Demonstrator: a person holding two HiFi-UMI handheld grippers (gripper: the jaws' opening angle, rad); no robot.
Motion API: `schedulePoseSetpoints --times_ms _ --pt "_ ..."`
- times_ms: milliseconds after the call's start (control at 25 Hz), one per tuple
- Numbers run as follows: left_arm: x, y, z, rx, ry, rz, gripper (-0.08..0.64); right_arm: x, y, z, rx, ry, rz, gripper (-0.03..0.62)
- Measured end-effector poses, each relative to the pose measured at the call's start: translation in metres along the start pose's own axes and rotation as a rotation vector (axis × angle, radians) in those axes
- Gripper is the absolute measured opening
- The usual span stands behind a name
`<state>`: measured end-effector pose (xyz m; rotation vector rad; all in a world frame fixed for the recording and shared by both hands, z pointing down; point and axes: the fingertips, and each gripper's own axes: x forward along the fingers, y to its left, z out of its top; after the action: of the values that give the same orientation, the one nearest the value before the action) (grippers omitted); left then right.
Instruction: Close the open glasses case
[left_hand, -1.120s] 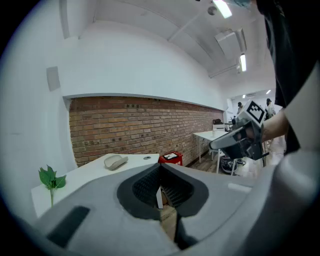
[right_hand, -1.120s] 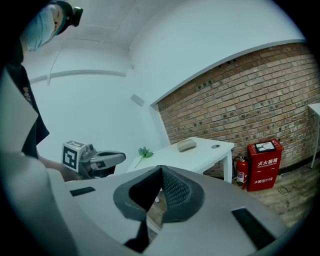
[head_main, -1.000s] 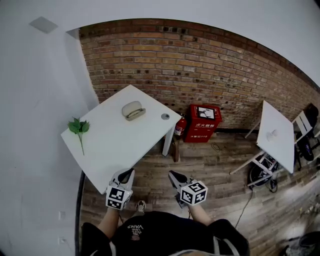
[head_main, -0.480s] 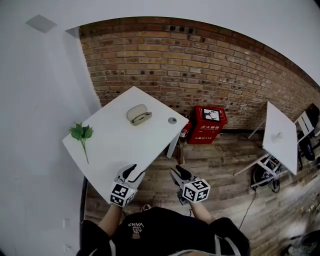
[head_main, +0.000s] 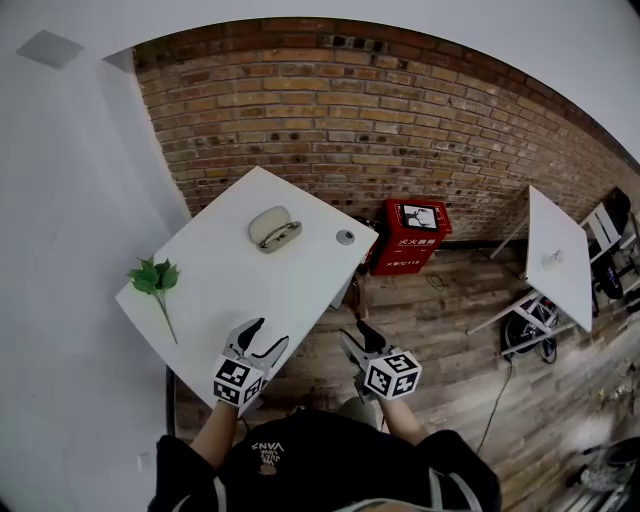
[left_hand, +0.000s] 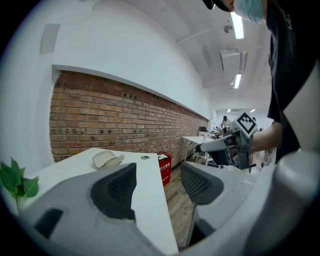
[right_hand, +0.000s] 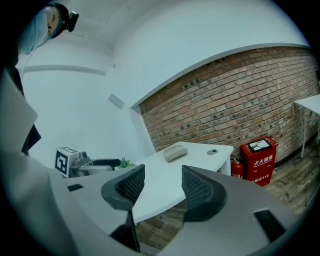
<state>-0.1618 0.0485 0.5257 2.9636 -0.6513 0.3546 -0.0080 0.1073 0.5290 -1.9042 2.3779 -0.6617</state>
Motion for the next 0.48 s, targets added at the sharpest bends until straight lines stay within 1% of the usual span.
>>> schedulePoseSetpoints --times_ms 200,480 --pt "0.019 0.014 -0.005 -0.034 0.008 0.027 0.291 0.015 -0.024 0.004 0.001 0.02 0.005 0.218" --pt "0.068 0.026 0.012 -0.075 0.006 0.133 0.296 0.045 -0.072 0.028 -0.014 0.062 0.089 0.221"
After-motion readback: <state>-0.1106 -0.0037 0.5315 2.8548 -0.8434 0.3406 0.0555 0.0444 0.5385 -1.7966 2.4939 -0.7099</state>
